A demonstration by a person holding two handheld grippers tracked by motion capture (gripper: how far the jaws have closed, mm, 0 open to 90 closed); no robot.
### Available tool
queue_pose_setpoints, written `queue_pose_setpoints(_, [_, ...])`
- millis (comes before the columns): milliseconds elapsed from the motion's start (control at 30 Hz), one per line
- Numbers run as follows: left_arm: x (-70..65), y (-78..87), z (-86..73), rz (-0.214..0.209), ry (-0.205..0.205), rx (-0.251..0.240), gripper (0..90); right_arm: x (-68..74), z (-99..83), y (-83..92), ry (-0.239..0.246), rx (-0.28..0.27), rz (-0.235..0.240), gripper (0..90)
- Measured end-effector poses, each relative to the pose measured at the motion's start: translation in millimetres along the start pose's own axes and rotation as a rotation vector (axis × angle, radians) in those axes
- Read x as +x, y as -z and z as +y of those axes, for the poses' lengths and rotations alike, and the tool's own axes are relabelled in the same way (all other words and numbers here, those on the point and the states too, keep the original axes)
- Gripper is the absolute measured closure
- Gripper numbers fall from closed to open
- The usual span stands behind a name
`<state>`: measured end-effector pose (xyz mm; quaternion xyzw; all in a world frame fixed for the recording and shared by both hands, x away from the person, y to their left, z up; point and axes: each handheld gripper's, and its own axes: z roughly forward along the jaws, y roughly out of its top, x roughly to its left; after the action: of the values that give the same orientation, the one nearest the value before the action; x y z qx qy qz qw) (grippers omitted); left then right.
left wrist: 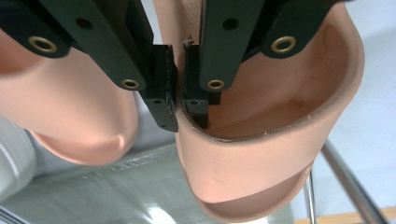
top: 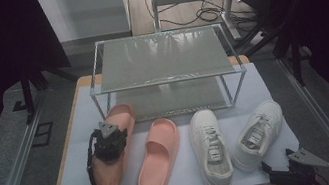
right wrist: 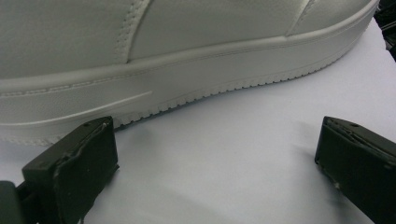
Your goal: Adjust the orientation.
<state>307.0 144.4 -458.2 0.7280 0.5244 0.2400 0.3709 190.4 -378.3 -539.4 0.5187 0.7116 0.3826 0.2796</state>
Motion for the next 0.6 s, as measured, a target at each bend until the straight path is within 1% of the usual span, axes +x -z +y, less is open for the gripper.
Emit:
queue_pose_setpoints(33, [-0.8, -3.8, 1.9, 0.005, 0.0, 0.003, 84.9, 0.0, -0.1, -0.1, 0.0, -0.001, 0.0, 0.0])
queue_pose_setpoints(67, [-0.8, -3.8, 1.9, 0.005, 0.0, 0.003, 84.8, 0.0, -0.1, -0.1, 0.0, -0.001, 0.0, 0.0])
queue_pose_setpoints(100, [-2.6, -11.5, 5.3, 0.016, 0.004, 0.003, 84.8, -0.1, 0.0, 0.1, 0.001, 0.0, 0.0, 0.0])
queue_pose_setpoints(133, [-2.6, -11.5, 5.3, 0.016, 0.004, 0.003, 84.8, -0.1, 0.0, 0.1, 0.001, 0.0, 0.0, 0.0])
queue_pose_setpoints(200, [-4.2, -18.4, 8.3, 0.027, 0.007, -0.002, 84.7, -0.1, -0.1, 0.1, 0.001, 0.0, 0.0, 0.0])
queue_pose_setpoints(333, [-7.3, -34.5, 14.5, 0.052, 0.027, -0.012, 84.5, -0.2, -0.1, 0.1, 0.002, 0.0, 0.001, 0.0])
queue_pose_setpoints(367, [-7.3, -34.5, 14.5, 0.052, 0.027, -0.012, 84.5, -0.2, -0.1, 0.1, 0.002, 0.0, 0.0, 0.0])
queue_pose_setpoints(433, [-9.7, -44.0, 17.0, 0.058, 0.034, -0.008, 84.3, -0.4, -0.1, 0.1, 0.004, -0.001, 0.0, 0.0])
queue_pose_setpoints(467, [-9.7, -44.0, 17.0, 0.058, 0.034, -0.008, 84.2, -0.4, -0.1, 0.1, 0.004, -0.001, 0.0, 0.0])
queue_pose_setpoints(500, [-10.5, -46.8, 17.7, 0.059, 0.035, -0.004, 84.2, -0.4, -0.1, 0.1, 0.004, -0.001, 0.0, 0.0])
queue_pose_setpoints(533, [-11.3, -52.5, 18.6, 0.069, 0.04, 0.004, 84.1, -0.4, -0.1, 0.1, 0.004, -0.001, 0.0, 0.0])
queue_pose_setpoints(600, [-11.1, -55.4, 18.8, 0.073, 0.044, 0.009, 84.0, -0.2, -0.1, 0.2, 0.002, 0.0, 0.001, 0.0])
